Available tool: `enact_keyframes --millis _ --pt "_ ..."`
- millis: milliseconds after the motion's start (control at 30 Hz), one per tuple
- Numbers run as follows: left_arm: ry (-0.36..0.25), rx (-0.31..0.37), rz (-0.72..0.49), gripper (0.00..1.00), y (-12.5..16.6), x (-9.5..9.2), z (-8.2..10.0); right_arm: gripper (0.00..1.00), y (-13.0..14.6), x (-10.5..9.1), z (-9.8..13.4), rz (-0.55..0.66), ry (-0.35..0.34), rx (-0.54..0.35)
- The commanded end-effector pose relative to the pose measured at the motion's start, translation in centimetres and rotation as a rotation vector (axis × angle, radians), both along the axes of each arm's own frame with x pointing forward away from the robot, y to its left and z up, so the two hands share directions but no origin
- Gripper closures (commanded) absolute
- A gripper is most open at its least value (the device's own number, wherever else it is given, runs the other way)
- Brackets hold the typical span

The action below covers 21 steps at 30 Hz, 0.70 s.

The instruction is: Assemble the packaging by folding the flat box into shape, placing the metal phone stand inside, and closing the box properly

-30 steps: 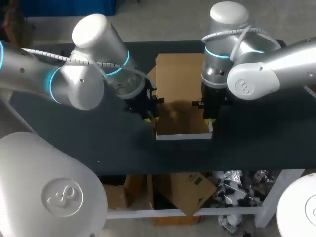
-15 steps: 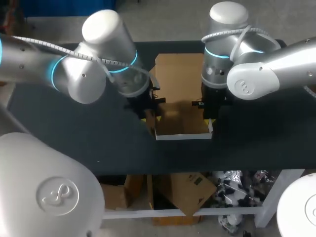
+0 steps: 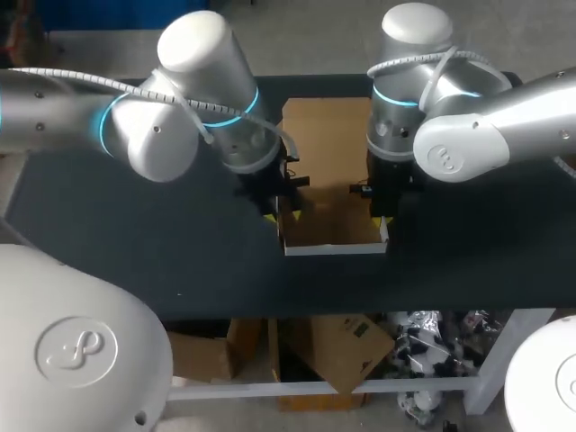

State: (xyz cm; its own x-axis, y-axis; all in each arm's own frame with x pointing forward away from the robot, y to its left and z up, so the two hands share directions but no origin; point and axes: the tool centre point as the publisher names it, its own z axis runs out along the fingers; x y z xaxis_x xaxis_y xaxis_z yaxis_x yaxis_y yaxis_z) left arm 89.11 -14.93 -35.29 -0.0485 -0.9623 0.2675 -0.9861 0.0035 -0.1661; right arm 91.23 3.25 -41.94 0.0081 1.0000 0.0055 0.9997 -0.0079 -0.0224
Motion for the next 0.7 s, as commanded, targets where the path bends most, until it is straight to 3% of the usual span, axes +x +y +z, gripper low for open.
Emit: enact_keyframes --millis 33,700 --pt "-0.006 -0.035 0.002 0.56 2.3 -0.4 0.6 1.00 0.1 0.0 0.0 0.000 0.002 -0.003" --pt "0.019 -0.149 0.059 0.57 9.1 -0.5 0.6 1.00 0.1 0.0 0.0 0.000 0.002 -0.003"
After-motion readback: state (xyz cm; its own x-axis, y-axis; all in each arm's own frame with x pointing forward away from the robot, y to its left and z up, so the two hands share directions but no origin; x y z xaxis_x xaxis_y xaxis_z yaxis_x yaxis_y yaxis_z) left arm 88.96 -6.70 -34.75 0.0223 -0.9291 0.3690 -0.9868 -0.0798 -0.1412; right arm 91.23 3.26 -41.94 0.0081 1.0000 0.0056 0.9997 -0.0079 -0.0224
